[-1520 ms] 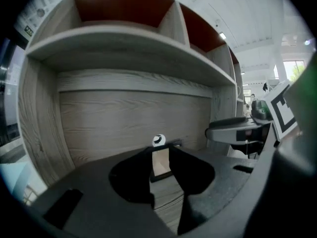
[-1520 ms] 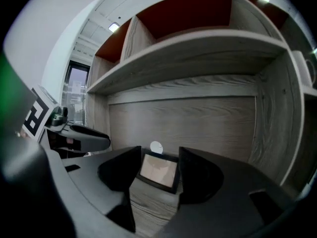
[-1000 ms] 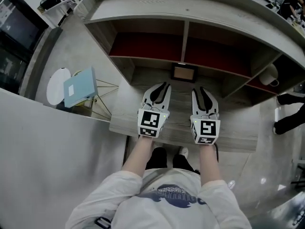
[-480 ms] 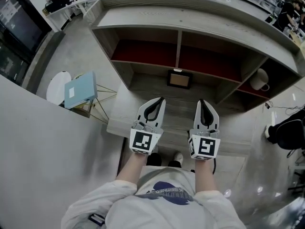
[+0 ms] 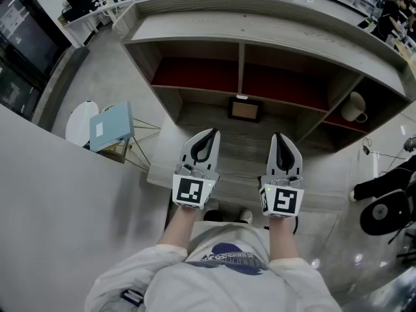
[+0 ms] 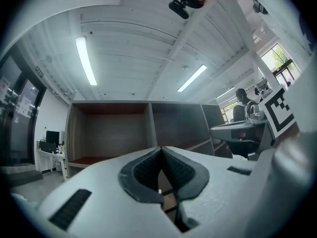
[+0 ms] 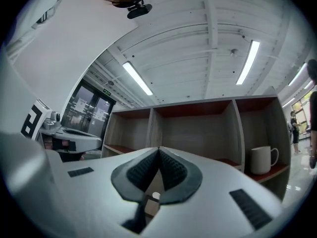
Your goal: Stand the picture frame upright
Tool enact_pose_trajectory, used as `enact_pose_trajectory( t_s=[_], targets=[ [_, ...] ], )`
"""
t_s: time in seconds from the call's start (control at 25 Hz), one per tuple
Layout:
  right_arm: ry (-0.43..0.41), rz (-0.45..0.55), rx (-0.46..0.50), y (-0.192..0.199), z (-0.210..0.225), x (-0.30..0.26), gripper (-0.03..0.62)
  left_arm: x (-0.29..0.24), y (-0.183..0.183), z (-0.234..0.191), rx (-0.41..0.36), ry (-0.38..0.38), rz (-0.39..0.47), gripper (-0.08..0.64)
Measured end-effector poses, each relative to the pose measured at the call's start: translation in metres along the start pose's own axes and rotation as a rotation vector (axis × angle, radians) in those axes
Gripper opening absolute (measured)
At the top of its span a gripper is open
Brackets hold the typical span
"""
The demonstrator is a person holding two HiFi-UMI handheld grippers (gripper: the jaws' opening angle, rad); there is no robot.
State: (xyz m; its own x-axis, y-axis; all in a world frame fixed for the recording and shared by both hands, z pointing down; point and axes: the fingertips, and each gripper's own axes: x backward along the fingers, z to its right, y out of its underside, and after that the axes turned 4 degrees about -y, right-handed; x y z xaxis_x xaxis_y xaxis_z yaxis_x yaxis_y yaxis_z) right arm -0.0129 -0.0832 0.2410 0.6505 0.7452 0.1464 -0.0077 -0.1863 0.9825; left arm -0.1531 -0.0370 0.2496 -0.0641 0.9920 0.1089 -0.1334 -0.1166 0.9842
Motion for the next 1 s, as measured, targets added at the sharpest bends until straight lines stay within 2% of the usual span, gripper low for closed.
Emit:
enact_pose_trajectory(
  t_s=[0.6, 0.76, 0.92, 1.0],
  targets=[
    [0.029, 0.001, 0.047, -0.001, 0.003, -0.004, -0.002, -0.013, -0.001, -0.003, 0.019, 0.005, 0.015, 0.006],
    [0.037, 0.004, 0.062, -0.003, 0.007, -0.004, -0.002, -0.014, 0.001, -0.002, 0.003, 0.014, 0.008, 0.006],
    [0.048, 0.025, 0.025, -0.008, 0.005, -0.004, -0.002, -0.015, -0.001, -0.003, 0.010, 0.014, 0.014, 0.006],
    [0.040, 0.021, 0.037, -0.008, 0.003, -0.005, -0.003, -0.014, -0.002, -0.005, 0.028, 0.011, 0.017, 0.006]
  ],
)
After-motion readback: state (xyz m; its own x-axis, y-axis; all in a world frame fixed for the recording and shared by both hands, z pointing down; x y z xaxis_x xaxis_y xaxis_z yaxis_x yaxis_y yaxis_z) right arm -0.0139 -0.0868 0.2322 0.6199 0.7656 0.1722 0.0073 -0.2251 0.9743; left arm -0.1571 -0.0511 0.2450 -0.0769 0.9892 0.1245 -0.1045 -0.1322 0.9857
